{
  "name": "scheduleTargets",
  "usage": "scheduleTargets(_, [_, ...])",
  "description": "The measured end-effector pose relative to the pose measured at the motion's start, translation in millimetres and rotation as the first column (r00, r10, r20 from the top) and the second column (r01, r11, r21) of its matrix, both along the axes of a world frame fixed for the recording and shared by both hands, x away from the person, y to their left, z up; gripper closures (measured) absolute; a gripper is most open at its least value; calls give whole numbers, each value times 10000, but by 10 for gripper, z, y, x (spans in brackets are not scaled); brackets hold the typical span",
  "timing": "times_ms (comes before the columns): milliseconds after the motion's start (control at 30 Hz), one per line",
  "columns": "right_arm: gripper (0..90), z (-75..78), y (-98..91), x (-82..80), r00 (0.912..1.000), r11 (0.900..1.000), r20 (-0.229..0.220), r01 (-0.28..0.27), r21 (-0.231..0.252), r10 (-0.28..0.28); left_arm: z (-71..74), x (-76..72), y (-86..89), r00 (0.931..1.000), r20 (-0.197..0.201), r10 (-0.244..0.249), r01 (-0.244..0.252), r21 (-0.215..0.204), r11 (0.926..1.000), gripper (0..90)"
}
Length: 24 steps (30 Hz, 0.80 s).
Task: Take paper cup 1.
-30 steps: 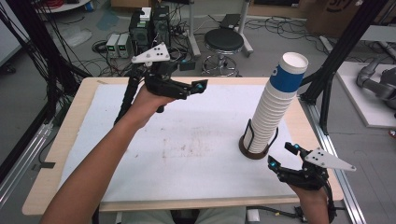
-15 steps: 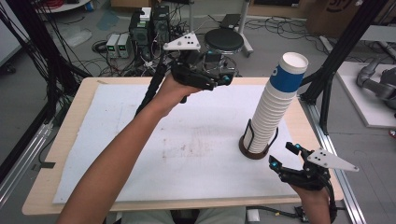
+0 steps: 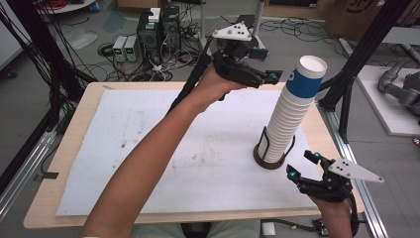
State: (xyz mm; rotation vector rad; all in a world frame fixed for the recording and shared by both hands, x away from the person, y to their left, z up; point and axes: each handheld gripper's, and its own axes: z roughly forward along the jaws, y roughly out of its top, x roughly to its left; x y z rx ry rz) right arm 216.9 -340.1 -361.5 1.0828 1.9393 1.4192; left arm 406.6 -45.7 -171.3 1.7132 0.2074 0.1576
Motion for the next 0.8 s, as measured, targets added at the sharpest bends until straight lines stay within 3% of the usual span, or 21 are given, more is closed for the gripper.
scheduleTargets(267, [201,8,9,-4,10000,10000,24,-61,63,61,107,1,-354,9995,-149,-275,274,-20,9996,165])
scheduleTargets(367, [201,10,7,-8,10000,9999,48,-58,86,58,100,14,-495,9991,-220,-363,369,269,9990,165])
scheduleTargets(600, [201,21,-15,-24,10000,9999,66,8,159,-9,86,20,-681,9979,-310,-566,581,505,9970,165])
scheduleTargets(800, [201,16,-11,-23,10000,9999,44,-13,156,12,77,30,-758,9977,-414,-545,564,459,9974,206])
